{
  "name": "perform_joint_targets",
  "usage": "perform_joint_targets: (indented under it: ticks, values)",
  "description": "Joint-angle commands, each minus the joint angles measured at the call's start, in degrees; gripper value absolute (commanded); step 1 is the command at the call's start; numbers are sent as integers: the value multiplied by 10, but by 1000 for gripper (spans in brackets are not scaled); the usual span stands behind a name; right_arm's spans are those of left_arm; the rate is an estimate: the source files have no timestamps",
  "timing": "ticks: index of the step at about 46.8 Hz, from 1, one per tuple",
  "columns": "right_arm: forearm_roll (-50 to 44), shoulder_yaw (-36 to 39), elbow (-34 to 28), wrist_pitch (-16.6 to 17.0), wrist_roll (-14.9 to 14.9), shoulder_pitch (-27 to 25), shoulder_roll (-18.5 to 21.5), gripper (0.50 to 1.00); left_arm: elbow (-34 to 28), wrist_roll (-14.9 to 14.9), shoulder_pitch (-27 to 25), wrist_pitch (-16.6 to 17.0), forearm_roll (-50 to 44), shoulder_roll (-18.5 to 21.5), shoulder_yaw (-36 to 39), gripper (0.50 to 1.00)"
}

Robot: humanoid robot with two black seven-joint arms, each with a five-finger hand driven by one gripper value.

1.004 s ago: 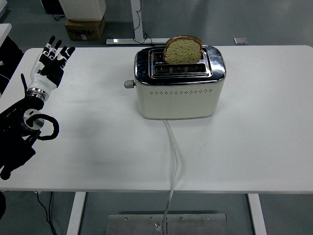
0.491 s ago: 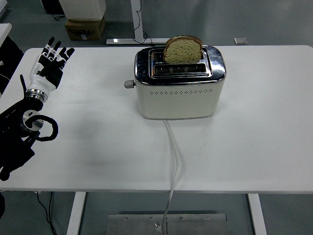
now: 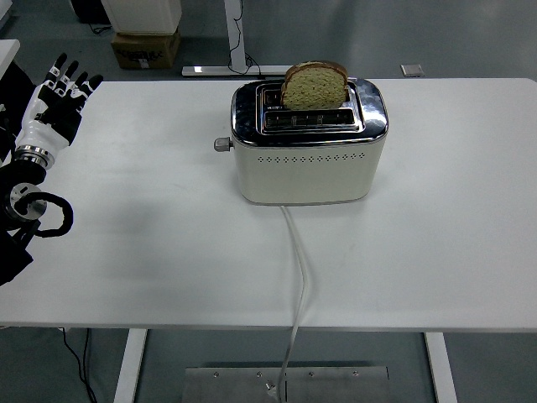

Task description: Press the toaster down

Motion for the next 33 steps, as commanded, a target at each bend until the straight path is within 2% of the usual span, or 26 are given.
perform_joint_targets:
  ticks: [1, 7, 14, 20, 26, 33]
  values:
    - [0, 0, 0, 0, 0, 0, 0, 998, -1, -1, -6, 18, 45, 6, 0, 1000]
    - [0, 0, 0, 0, 0, 0, 0, 998, -3, -1, -9, 66, 67, 11, 0, 1000]
    - [-1, 0, 0, 0, 0, 0, 0, 1000, -16, 0, -10, 70, 79, 11, 2, 1000]
    - [0, 0, 0, 0, 0, 0, 0, 998, -18, 0, -10, 68, 126, 22, 3, 1000]
    - [0, 0, 0, 0, 0, 0, 0, 998, -18, 0, -10, 52, 170, 34, 4, 1000]
    - [-1, 0, 0, 0, 0, 0, 0, 1000, -18, 0, -3, -12, 224, 46, 12, 1000]
